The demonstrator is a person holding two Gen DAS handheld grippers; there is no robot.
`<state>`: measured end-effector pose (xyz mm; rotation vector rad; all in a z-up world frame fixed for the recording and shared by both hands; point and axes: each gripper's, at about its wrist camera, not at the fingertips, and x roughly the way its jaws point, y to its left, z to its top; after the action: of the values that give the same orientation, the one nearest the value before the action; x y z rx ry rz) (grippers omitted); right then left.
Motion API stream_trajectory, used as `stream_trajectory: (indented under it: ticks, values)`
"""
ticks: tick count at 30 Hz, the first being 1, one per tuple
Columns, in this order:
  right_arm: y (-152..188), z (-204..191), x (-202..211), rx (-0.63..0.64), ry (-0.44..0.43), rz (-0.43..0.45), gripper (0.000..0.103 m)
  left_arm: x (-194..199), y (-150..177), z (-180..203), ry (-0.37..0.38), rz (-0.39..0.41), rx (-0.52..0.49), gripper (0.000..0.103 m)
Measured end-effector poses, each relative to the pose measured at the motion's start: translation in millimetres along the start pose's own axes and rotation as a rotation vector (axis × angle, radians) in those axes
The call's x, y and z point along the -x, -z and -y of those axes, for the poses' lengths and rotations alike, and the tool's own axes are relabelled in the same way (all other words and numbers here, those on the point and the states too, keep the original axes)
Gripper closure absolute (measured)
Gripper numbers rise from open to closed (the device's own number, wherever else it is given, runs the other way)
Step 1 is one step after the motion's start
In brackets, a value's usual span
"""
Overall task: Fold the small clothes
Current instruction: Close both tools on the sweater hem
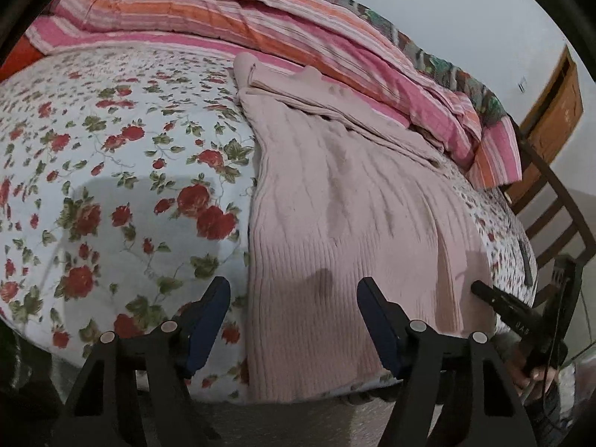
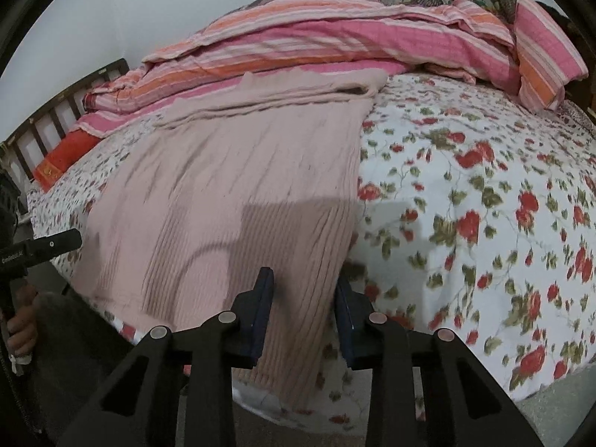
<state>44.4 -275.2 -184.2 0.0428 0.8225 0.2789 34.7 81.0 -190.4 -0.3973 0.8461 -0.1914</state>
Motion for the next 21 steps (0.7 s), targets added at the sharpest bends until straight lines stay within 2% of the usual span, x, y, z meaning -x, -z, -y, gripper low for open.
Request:
stream_trajectory:
  ticks: [4, 8, 11, 21]
  values:
    - [-7, -1, -5, -0.002, -0.001, 0.017, 0.071, -9, -6, -3, 0.011, -0.01, 0.043, 0.038]
    - [-3, 2, -5, -0.026, -0.018, 0.039, 0.071, -14, -4, -1, 0.033, -0.042, 0.04, 0.048]
    - [-2, 1, -5, -0.028, -0.039, 0.018, 0.071, -14, 1, -2, 0.059, -0.065, 0.053, 0.055]
    - [18, -1, 1, -0.057, -0.109, -0.043, 0.071, -9, 26, 5, 0.091, -0.093, 0.04, 0.056]
